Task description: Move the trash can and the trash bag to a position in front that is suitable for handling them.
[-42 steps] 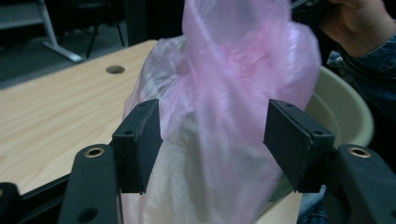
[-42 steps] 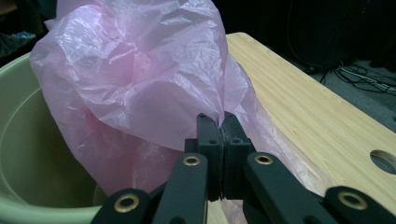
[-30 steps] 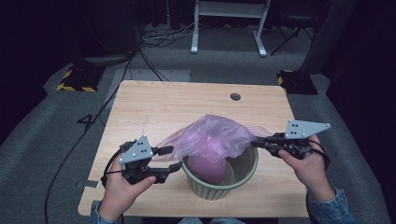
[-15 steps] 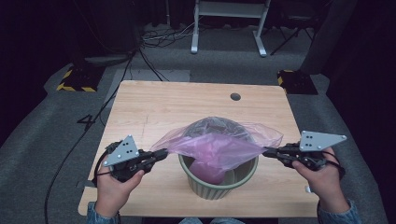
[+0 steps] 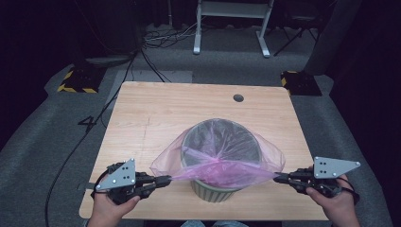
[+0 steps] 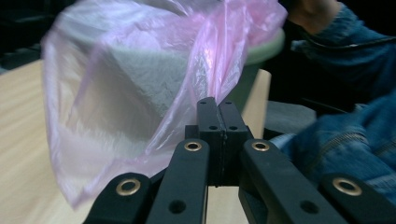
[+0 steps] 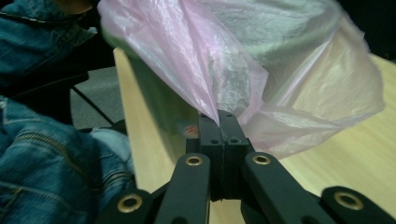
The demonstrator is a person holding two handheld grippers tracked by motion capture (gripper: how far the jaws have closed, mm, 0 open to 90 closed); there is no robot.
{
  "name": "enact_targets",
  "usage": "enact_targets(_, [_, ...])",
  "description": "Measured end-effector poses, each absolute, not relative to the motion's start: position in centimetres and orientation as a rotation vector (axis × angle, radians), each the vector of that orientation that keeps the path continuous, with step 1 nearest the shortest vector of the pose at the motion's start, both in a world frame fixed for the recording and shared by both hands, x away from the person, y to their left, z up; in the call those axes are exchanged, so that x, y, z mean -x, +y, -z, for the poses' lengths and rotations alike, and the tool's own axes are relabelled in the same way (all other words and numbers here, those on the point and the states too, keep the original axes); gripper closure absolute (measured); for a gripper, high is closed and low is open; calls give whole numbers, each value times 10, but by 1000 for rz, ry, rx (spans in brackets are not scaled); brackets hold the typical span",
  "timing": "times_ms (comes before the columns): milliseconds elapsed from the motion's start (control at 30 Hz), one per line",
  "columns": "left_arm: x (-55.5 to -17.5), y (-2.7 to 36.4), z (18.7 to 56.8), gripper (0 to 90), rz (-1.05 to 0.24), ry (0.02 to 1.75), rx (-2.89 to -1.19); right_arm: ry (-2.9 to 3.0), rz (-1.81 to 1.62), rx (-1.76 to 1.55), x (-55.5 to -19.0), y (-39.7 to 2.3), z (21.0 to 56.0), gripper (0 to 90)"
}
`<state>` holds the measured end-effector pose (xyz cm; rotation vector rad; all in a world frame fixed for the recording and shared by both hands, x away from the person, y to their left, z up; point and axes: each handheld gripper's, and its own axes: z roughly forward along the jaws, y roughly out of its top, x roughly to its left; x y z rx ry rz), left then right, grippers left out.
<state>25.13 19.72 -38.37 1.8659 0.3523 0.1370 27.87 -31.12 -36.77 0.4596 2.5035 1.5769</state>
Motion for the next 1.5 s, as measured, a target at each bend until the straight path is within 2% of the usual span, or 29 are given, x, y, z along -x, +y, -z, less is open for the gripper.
enact_targets(400, [-251,182,404,900,-18,280,-1920,2644,-1567,-362,-268,-300,386,900])
enact_targets(600, [-252,170,396,900,6,216,-1957,2740,-1481,-486,-277,-300,399,900])
enact_targets(733, [-254,162,406,900,47,195,-2000,2764,-1428,-452,-276,-293,399,900])
enact_targets(933, [-258,165,420,900,8,264,-2125,2787,-1364,-434,-274,-289,403,900])
enact_targets(1167, [-272,186,445,900,84,366,-2008,2797,-1313,-528,-282,-295,422,900])
enact_targets(1233, [-274,188,447,900,67,388,-1984,2808,-1313,-550,-283,-294,428,900])
enact_targets(1267, [-274,190,445,855,44,408,-1986,2807,-1312,-550,-282,-294,427,889])
enact_targets(1300, [-274,192,443,789,32,427,-1980,2793,-1311,-544,-281,-294,426,837])
enact_targets(1400, [-271,198,437,604,9,456,-1977,2708,-1439,-537,-277,-304,412,603])
enact_targets(1433, [-270,199,434,584,2,456,-1992,2661,-1483,-542,-275,-310,405,519])
enact_targets(1500, [-265,200,428,535,-7,450,-1996,2599,-1516,-538,-270,-319,391,466])
